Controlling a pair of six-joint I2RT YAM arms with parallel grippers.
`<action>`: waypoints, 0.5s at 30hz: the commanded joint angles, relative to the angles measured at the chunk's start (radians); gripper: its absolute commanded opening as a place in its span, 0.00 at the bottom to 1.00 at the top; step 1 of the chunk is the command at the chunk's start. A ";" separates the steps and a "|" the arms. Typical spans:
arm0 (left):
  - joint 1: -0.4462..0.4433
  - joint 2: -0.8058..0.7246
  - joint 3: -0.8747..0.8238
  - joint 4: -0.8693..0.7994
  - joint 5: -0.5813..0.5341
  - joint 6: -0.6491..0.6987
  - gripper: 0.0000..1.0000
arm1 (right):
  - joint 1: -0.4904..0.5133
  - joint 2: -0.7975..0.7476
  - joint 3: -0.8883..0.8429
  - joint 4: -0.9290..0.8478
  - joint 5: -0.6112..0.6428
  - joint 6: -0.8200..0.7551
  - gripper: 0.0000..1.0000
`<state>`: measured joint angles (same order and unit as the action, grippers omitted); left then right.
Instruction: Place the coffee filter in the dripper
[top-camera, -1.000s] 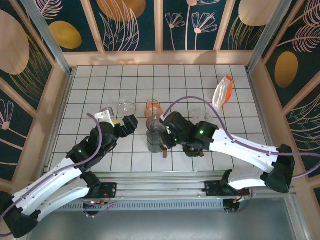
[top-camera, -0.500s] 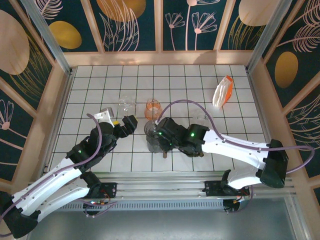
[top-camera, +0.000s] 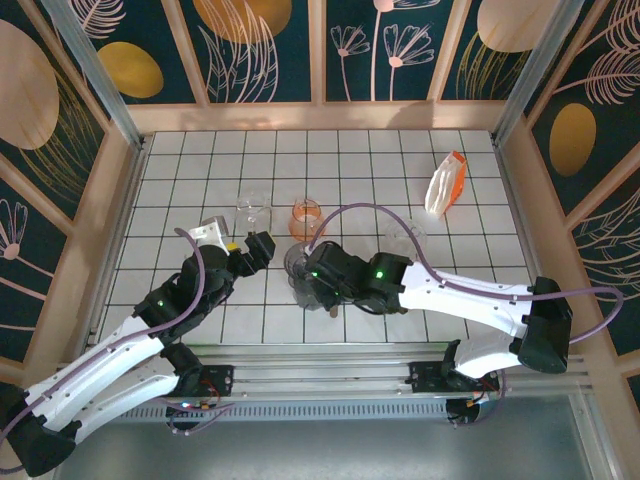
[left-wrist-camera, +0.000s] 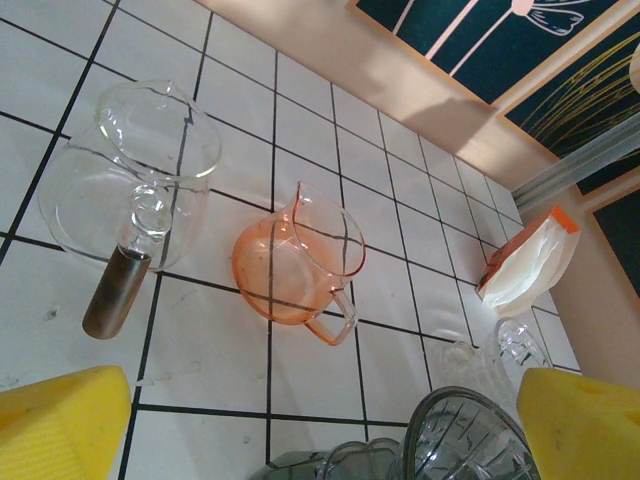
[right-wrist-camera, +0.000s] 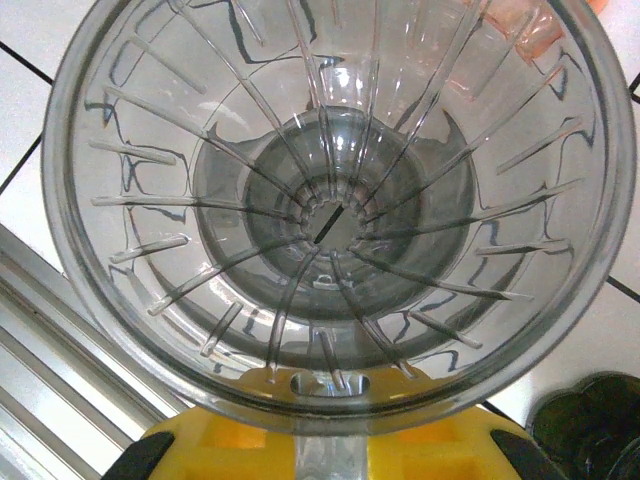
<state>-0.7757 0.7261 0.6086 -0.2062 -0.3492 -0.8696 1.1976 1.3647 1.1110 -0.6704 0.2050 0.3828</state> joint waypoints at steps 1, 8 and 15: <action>-0.003 -0.002 -0.011 0.005 -0.003 -0.003 0.99 | 0.013 -0.001 0.024 -0.025 0.051 0.029 0.12; -0.003 -0.001 -0.017 0.013 -0.004 -0.005 0.99 | 0.031 -0.026 0.021 -0.004 0.110 0.025 0.14; -0.002 0.005 -0.018 0.013 -0.005 -0.005 0.99 | 0.058 -0.025 0.011 -0.001 0.112 0.045 0.16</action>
<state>-0.7757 0.7280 0.6029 -0.2058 -0.3492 -0.8696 1.2400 1.3643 1.1110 -0.6815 0.2729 0.4030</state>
